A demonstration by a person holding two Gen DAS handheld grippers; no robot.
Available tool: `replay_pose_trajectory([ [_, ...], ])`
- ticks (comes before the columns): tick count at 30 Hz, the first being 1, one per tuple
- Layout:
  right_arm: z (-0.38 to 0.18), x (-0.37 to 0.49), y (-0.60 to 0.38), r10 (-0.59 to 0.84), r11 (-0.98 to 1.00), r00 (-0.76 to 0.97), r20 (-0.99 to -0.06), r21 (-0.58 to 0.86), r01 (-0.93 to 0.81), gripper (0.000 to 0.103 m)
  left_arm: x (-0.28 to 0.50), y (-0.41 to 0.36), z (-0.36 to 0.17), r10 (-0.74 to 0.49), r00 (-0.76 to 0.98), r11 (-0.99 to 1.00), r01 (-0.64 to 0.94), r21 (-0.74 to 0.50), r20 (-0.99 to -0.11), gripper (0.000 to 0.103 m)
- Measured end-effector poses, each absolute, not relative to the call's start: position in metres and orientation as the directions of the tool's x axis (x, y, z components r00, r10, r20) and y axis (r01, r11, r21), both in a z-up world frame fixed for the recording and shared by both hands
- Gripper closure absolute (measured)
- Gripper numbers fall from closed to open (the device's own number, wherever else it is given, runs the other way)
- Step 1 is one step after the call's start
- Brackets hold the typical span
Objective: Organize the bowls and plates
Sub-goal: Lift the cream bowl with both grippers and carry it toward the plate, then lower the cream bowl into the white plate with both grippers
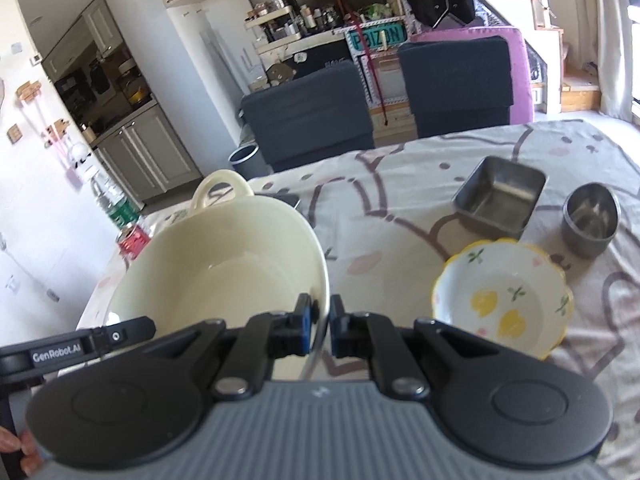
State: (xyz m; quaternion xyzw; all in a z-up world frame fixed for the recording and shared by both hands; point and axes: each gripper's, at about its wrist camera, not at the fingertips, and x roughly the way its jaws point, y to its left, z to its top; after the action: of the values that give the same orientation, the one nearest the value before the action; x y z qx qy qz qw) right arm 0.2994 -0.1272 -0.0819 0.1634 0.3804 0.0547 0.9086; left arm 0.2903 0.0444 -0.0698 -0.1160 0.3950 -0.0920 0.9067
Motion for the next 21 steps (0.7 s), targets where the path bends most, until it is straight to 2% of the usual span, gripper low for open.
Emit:
replay_pose_trajectory([
  [21,-0.124,0.325,-0.071,0.245,0.959,0.539,-0.806,0.283,-0.012,0.091,0.309,0.085,-0.118,-0.186,0.544,0.964,-0.059,-0.258,-0.818,0.093],
])
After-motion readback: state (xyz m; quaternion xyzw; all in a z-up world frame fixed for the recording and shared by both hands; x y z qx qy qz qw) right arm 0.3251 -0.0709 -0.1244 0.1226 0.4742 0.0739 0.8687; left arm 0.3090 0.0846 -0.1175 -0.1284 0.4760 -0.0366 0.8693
